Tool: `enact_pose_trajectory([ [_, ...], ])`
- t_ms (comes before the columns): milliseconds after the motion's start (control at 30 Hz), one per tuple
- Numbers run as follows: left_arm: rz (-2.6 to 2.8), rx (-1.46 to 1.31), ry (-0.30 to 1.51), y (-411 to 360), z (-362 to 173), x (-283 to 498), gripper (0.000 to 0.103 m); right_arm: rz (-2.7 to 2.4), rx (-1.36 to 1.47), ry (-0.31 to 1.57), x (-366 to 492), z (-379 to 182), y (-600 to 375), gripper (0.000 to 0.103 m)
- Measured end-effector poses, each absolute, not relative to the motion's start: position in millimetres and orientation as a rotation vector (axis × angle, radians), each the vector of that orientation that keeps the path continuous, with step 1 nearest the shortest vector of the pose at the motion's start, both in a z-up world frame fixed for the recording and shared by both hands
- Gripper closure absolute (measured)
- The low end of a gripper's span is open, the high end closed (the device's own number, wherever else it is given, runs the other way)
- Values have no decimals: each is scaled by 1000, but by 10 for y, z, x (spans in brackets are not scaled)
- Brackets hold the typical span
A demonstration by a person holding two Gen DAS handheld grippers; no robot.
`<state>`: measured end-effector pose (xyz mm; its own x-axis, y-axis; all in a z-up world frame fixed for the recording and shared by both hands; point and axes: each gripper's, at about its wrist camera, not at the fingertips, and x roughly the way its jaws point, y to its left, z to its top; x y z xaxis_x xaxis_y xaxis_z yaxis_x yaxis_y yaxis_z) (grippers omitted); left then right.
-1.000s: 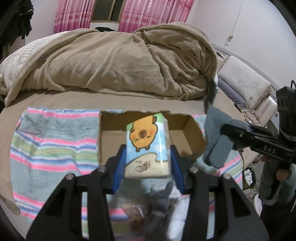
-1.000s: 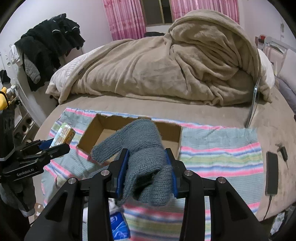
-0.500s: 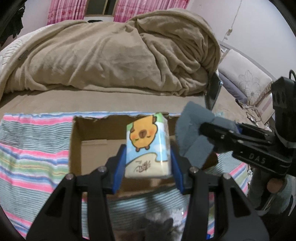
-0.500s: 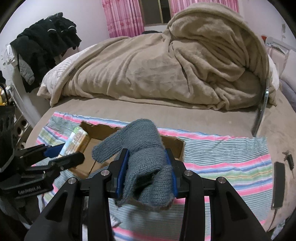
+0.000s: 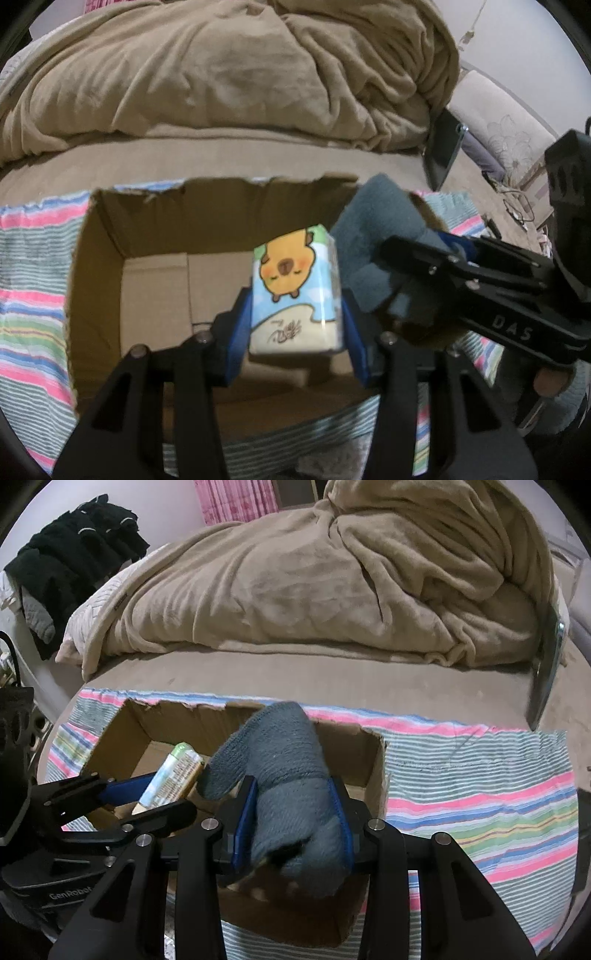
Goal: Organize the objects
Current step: 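Carry the tissue pack and grey sock into the cardboard box with both grippers, then open both grippers to release the items and withdraw from the box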
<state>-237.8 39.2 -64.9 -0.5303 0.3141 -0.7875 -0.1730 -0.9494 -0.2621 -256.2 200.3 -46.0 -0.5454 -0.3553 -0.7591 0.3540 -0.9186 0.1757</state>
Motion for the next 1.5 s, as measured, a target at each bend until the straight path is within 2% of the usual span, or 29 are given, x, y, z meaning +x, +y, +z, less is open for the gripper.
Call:
enact_pose_trajectory([
  [100,2520,-1359,-230,368,-651,-2377,53,-2459,1199,6,-2560,-481,1984,62],
  [133,2524,-1360,-237,356,-640,-2368,47,-2456,1201,11,-2563,-483,1972,59],
  [167,2529,-1357,-245,339,-625,-2355,43,-2448,1200,13,-2561,-477,1961,53],
  [267,2541,-1347,-262,301,-559,-2305,42,-2456,1181,13,-2519,-424,1949,37],
  [333,2547,-1340,-275,269,-498,-2266,37,-2464,1173,6,-2487,-379,1962,33],
  [367,2549,-1332,-282,257,-464,-2242,33,-2467,1172,-2,-2461,-346,1978,33],
  [967,2639,-1213,-275,-60,96,-1349,33,-2477,1156,16,-1676,70,2032,33],
  [1500,2640,-1236,-274,-146,43,-768,33,-2426,1172,47,-1094,60,1863,33],
])
